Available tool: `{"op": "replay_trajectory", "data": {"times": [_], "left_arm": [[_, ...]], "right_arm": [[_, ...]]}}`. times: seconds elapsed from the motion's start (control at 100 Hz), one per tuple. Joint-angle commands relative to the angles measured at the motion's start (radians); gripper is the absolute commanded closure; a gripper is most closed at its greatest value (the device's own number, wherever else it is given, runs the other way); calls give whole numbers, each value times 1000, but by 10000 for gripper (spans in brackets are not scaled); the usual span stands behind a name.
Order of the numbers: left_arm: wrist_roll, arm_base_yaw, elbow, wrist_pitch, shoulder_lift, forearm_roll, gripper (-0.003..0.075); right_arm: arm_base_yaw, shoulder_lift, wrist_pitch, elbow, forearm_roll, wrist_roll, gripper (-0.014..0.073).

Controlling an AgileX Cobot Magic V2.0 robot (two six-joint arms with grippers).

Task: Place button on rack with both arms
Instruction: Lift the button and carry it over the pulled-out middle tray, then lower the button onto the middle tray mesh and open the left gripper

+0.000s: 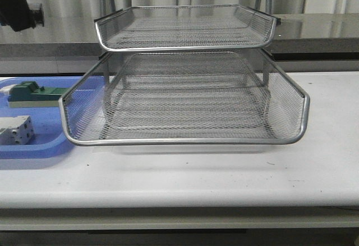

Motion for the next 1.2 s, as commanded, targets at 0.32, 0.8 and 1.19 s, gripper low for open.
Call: {"op": "replay_trajectory", "data": {"times": [0.32,0.8,1.19], "left_arm": [[-11,-27,260,21,-326,-200,741],[-9,-372,313,8,-341,-202,741],[-7,-544,305,-174,-186,-199,741]], "right_arm": [[-2,3,-51,-35,-15,-3,662],[-2,3,-51,-35,-15,-3,662],[-2,3,-51,-35,-15,-3,662]]}}
